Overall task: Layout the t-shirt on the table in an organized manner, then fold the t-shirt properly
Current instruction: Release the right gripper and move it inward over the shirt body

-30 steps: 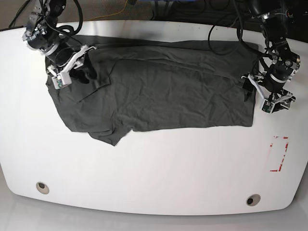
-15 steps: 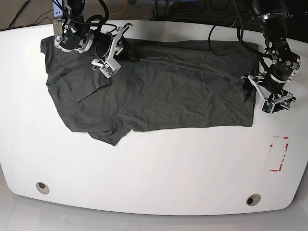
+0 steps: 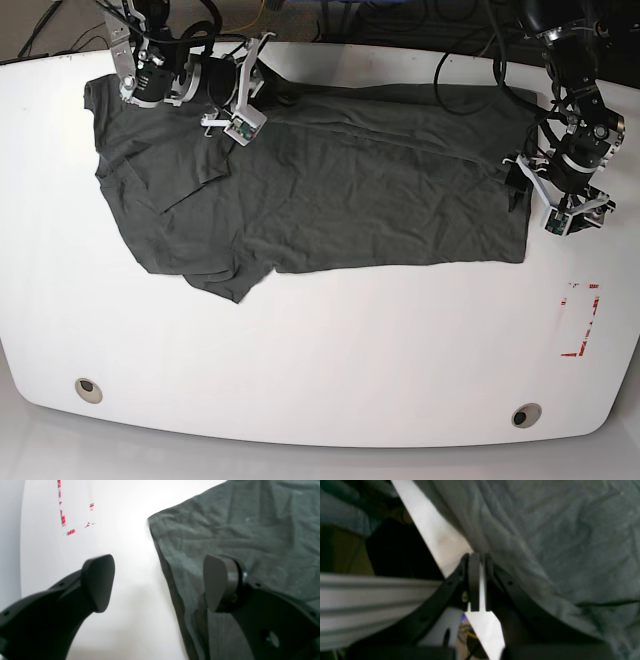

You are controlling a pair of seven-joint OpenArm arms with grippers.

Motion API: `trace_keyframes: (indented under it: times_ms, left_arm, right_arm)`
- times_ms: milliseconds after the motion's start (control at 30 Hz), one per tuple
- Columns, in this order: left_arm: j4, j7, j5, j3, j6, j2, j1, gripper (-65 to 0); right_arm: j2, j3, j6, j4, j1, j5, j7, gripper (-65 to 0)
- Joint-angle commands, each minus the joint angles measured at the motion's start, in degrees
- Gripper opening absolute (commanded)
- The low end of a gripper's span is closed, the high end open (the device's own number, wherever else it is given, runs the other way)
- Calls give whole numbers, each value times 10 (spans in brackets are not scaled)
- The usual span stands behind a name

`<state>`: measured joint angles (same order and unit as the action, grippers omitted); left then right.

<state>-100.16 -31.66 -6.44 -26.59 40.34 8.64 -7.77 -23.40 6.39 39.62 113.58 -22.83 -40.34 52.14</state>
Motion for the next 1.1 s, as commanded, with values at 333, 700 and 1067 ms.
trace_keyframes:
  times_ms: [333, 700, 1067]
  left_arm:
    - [-9, 11, 4, -3, -3, 6, 5, -127]
    - [-9, 11, 4, -4, -3, 6, 2, -127]
    - [-9, 11, 4, -4, -3, 6, 2, -127]
  right_arm:
    - [1, 52, 4, -2, 20, 96, -11, -620]
    - [30, 51, 4, -2, 23, 172, -11, -620]
    - [61, 42, 4, 0, 59, 242, -13, -620]
